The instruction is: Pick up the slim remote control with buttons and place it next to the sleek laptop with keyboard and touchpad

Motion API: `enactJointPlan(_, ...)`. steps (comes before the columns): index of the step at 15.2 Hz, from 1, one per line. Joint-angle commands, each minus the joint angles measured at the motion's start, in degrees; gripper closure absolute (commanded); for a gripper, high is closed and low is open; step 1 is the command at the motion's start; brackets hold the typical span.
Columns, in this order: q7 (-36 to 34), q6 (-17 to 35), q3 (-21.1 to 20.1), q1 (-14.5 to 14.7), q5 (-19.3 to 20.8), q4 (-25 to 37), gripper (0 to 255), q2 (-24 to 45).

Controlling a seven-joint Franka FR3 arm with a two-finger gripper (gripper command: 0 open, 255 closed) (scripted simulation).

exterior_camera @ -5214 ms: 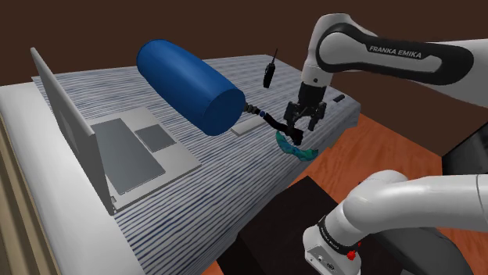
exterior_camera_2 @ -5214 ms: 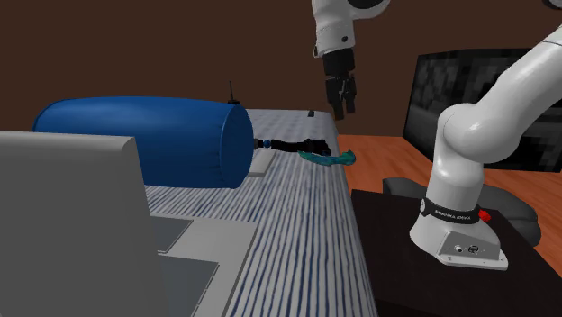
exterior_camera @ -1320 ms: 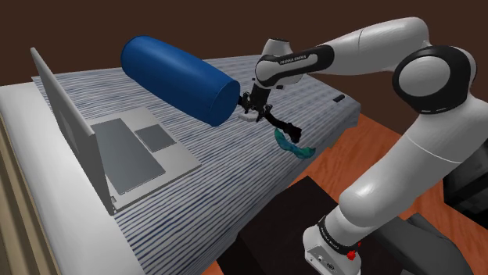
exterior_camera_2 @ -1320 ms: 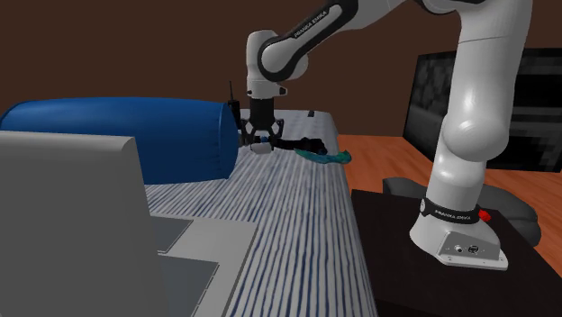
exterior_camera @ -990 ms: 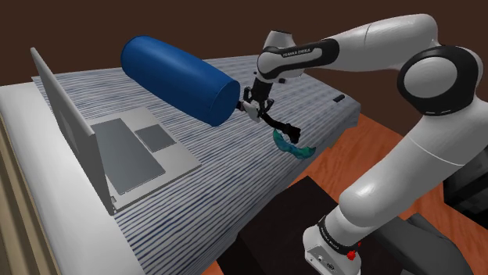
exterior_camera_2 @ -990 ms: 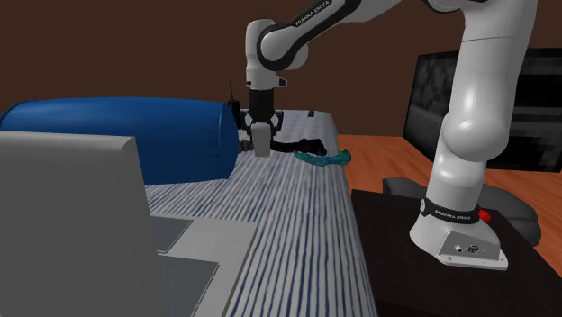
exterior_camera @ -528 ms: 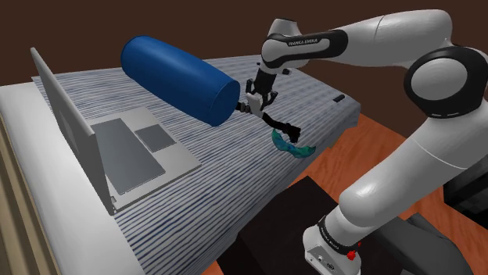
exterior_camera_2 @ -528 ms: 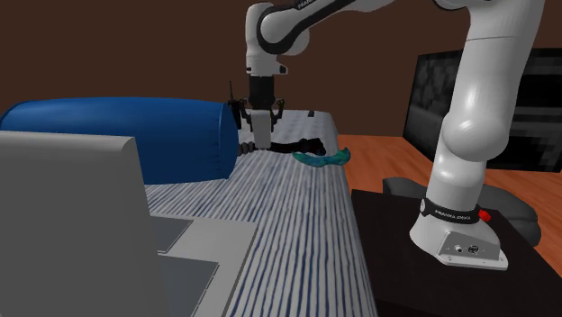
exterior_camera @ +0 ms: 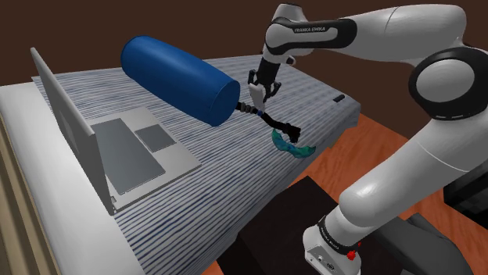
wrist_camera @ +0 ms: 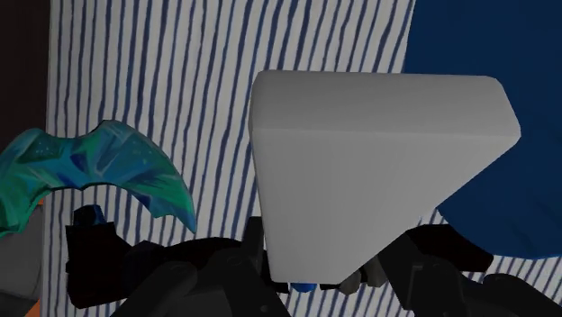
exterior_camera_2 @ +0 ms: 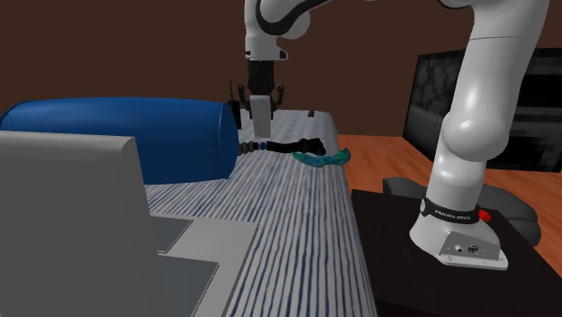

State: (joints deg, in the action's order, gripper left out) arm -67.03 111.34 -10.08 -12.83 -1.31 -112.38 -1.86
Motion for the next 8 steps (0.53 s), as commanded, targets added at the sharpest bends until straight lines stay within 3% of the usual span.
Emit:
enactJointPlan(1, 0.0, -1.6, 0.0, 0.0, 0.0, 1.5, 255, -0.2)
enactJointPlan(8, 0.0, -7.0, 0.1, 0.0, -0.1, 6.3, 255, -0.7)
